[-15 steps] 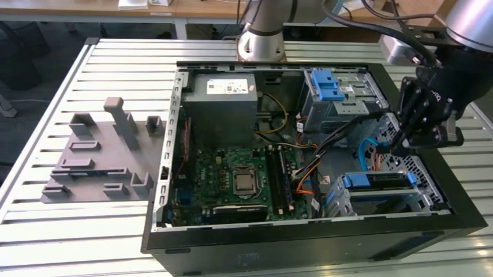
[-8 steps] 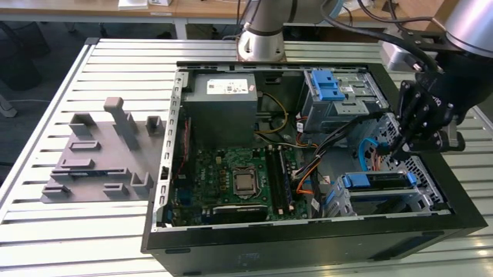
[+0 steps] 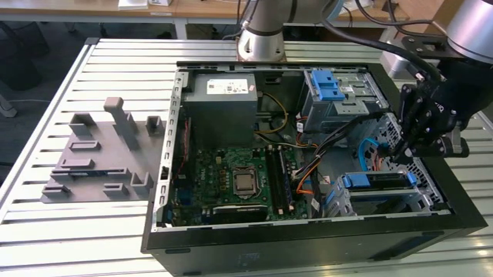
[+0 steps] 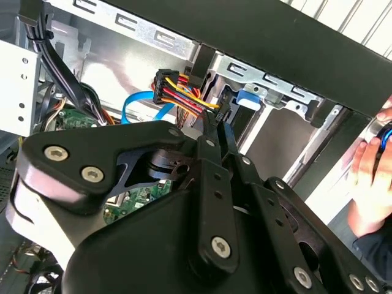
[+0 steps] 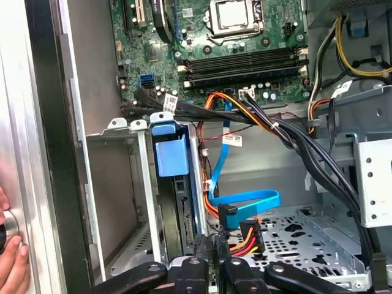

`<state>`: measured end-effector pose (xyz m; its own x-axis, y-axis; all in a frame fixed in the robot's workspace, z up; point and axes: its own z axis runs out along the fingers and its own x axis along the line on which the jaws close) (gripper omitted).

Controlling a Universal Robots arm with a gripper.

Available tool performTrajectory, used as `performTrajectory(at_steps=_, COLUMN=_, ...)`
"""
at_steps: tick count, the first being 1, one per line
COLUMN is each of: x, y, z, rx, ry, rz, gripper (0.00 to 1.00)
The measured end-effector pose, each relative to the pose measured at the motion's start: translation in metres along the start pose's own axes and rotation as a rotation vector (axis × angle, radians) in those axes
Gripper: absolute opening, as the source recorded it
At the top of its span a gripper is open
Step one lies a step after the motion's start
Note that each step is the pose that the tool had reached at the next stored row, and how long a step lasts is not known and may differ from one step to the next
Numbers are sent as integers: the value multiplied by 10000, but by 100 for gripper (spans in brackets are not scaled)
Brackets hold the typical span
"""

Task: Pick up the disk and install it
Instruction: 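Insert the first disk wire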

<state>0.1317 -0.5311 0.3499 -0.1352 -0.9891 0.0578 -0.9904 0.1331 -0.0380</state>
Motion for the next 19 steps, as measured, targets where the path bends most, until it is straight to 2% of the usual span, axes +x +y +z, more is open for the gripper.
performTrajectory(at_steps=10, x=48, y=74, z=9, rx=280, ry=-96, rz=-132, gripper=17)
performTrajectory(at_steps=15, x=114, y=71, z=26, rx=365, ry=-209, rz=-170, gripper=17)
performTrajectory(at_steps=19, x=139, y=86, z=37, rx=413, ry=-246, rz=-296, gripper=17)
